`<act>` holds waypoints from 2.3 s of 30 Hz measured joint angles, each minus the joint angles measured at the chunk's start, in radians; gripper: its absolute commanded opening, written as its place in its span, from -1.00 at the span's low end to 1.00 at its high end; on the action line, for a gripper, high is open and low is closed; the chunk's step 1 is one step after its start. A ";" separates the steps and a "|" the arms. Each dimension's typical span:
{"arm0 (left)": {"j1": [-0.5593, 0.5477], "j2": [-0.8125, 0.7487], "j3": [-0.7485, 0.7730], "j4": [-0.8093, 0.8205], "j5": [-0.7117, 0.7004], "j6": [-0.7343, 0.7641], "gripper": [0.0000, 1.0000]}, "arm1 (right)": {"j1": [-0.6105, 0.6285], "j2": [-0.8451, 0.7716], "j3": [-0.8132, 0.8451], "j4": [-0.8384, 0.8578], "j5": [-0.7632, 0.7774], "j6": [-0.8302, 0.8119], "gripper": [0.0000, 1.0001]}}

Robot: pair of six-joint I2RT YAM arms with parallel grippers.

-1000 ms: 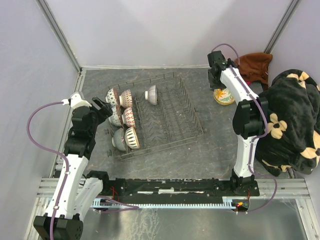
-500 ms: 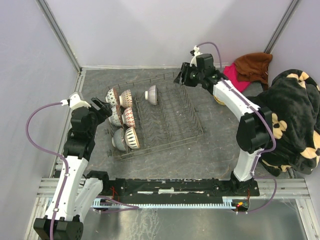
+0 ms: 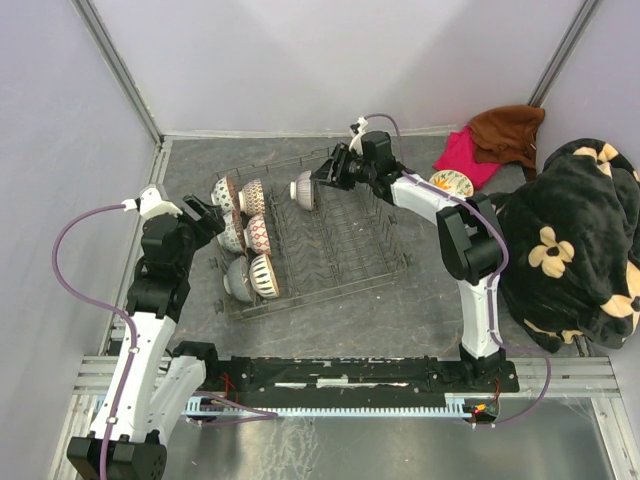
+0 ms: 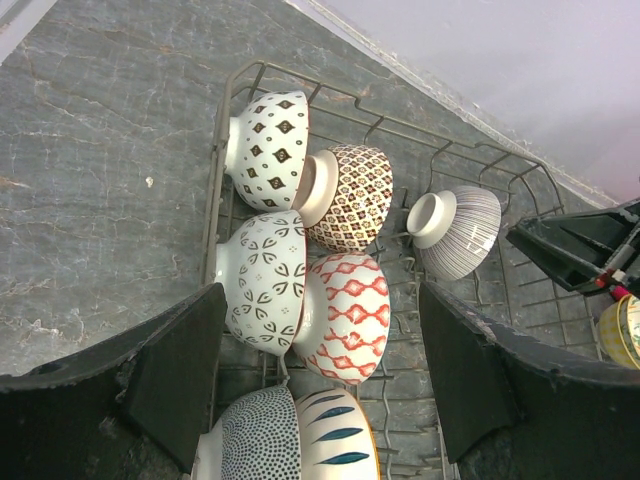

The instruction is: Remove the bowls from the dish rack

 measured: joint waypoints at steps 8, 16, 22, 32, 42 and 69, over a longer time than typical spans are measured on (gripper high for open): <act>0.000 0.000 0.000 0.000 0.000 0.000 0.68 | 0.026 0.059 0.043 0.053 -0.011 0.043 -0.08; 0.000 0.000 0.000 0.000 0.000 0.000 0.69 | 0.038 0.096 0.072 0.079 -0.010 0.062 -0.22; 0.000 0.000 0.000 0.000 0.000 0.000 0.68 | 0.038 0.113 0.072 0.089 -0.011 0.077 -0.51; 0.000 0.002 0.000 0.000 -0.001 0.000 0.69 | 0.038 0.130 0.072 0.145 -0.036 0.123 -0.96; 0.000 0.002 0.000 0.000 -0.001 0.000 0.69 | 0.045 0.140 0.072 0.193 -0.053 0.168 -0.97; 0.000 -0.029 0.010 -0.045 -0.011 0.000 0.69 | 0.045 -0.402 0.154 -0.394 0.323 -0.309 -0.98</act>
